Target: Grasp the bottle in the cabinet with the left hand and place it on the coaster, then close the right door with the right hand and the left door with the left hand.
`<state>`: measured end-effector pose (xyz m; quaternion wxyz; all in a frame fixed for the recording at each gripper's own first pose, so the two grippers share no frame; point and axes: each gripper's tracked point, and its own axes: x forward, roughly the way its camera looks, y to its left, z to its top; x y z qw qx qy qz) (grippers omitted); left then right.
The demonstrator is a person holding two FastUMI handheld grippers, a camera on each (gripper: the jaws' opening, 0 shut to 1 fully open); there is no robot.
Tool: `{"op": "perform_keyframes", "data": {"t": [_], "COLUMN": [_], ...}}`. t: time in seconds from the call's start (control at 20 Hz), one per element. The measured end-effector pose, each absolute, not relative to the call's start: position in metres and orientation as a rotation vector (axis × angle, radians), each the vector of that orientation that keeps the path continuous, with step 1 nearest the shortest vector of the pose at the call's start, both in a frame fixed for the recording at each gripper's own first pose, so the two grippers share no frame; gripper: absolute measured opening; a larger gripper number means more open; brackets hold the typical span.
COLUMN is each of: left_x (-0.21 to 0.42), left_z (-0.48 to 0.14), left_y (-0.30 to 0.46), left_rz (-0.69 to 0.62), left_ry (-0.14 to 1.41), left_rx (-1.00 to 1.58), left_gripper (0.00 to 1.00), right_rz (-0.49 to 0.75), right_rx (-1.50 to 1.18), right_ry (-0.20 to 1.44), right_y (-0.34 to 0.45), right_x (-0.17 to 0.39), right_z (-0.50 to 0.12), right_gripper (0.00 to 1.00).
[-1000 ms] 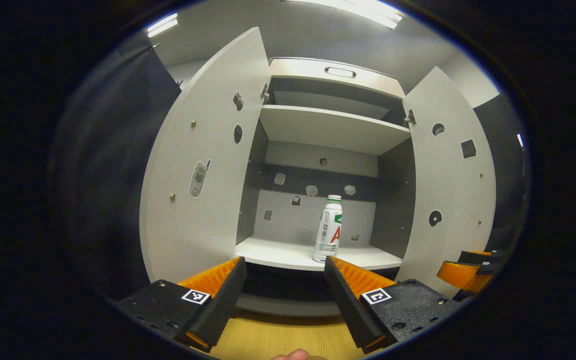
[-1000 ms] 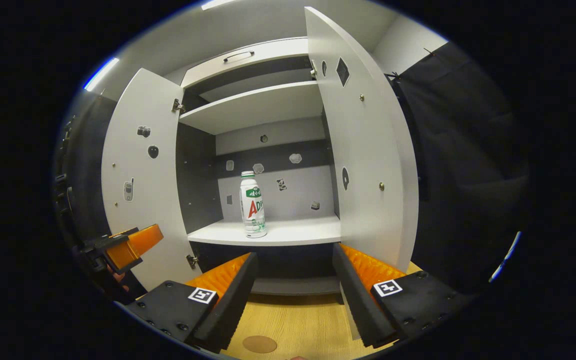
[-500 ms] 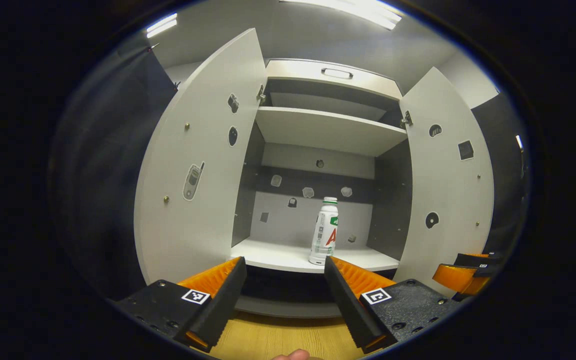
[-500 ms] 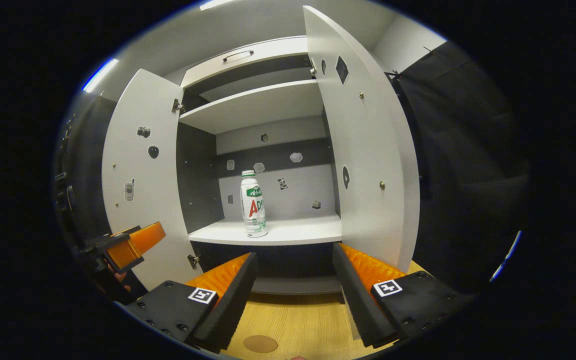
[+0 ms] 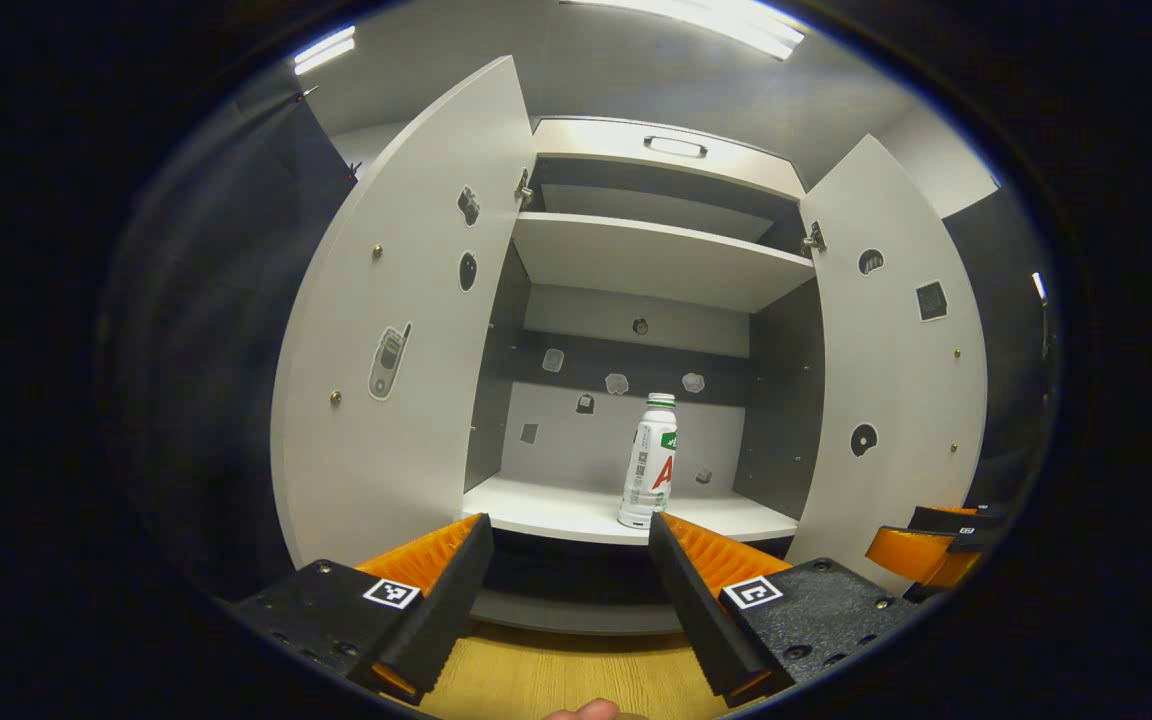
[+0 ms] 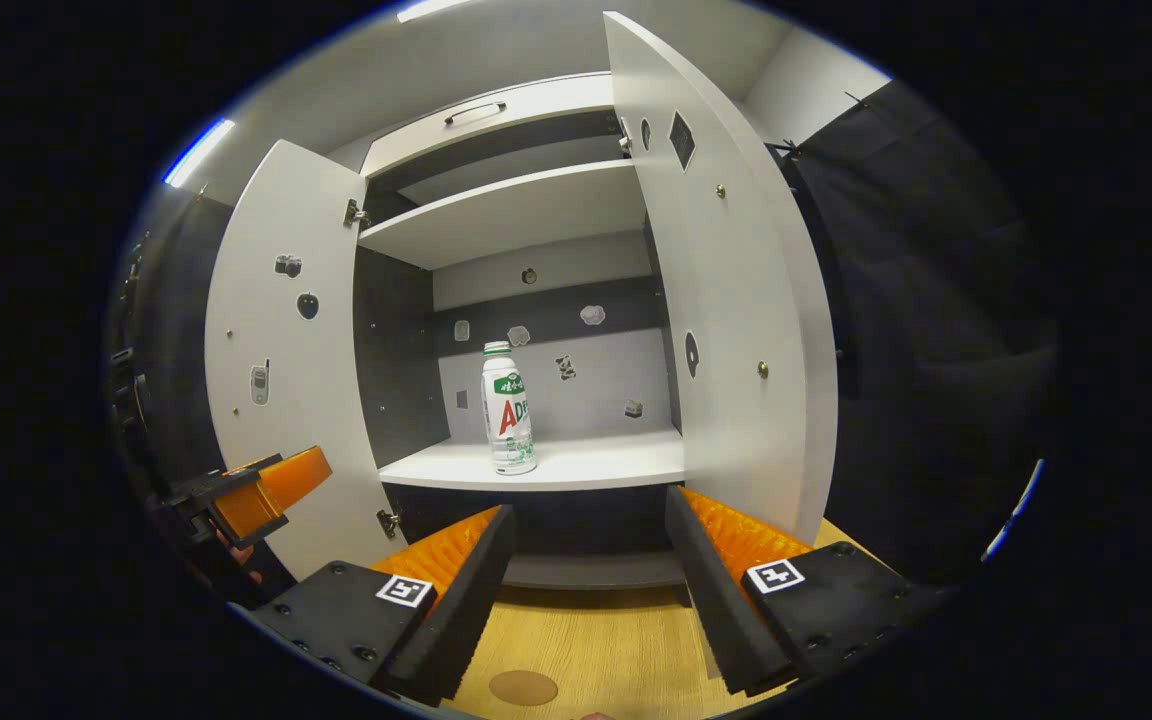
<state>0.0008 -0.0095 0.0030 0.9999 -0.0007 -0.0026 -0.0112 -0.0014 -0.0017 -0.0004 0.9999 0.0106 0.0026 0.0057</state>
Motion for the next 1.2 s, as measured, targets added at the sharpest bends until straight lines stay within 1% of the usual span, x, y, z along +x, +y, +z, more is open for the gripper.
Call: {"op": "perform_keyframes", "data": {"t": [0.1, 0.2, 0.35, 0.45, 0.55, 0.65, 0.8, 0.95, 1.05, 1.2], "left_x": [0.004, 0.013, 0.04, 0.061, 0.084, 0.107, 0.148, 0.186, 0.212, 0.243], "left_z": [0.005, 0.006, 0.008, -0.001, -0.003, -0.002, -0.007, -0.026, -0.034, -0.045], "left_y": [-0.01, -0.016, -0.037, -0.047, -0.061, -0.075, -0.09, -0.116, -0.118, -0.117], "left_rz": [-0.026, -0.036, -0.107, -0.145, -0.198, -0.241, -0.247, -0.305, -0.301, -0.277], "left_ry": [-0.015, -0.018, -0.01, 0.032, 0.052, 0.049, 0.026, 0.085, 0.099, 0.105], "left_rx": [-0.006, -0.029, -0.084, -0.113, -0.15, -0.129, -0.025, -0.039, -0.052, -0.048], "left_gripper": [0.95, 0.95, 0.95, 0.95, 0.95, 0.95, 0.95, 0.95, 0.95, 0.95], "right_rz": [0.026, 0.03, 0.035, -0.003, -0.015, -0.033, -0.022, -0.088, -0.116, -0.198], "right_rx": [0.02, -0.002, -0.013, -0.017, -0.017, -0.012, -0.01, 0.007, 0.017, 0.023], "right_ry": [-0.007, -0.053, -0.09, -0.108, -0.121, -0.126, -0.107, -0.105, -0.105, -0.095], "right_y": [-0.001, -0.005, -0.014, -0.028, -0.037, -0.046, -0.05, -0.068, -0.078, -0.104], "right_x": [-0.007, -0.013, -0.026, -0.035, -0.044, -0.051, -0.062, -0.07, -0.078, -0.088], "right_z": [0.004, 0.017, 0.031, 0.041, 0.047, 0.049, 0.045, 0.044, 0.043, 0.04], "right_gripper": [0.99, 0.99, 0.98, 0.98, 0.98, 0.98, 0.98, 0.98, 0.98, 0.98]}}
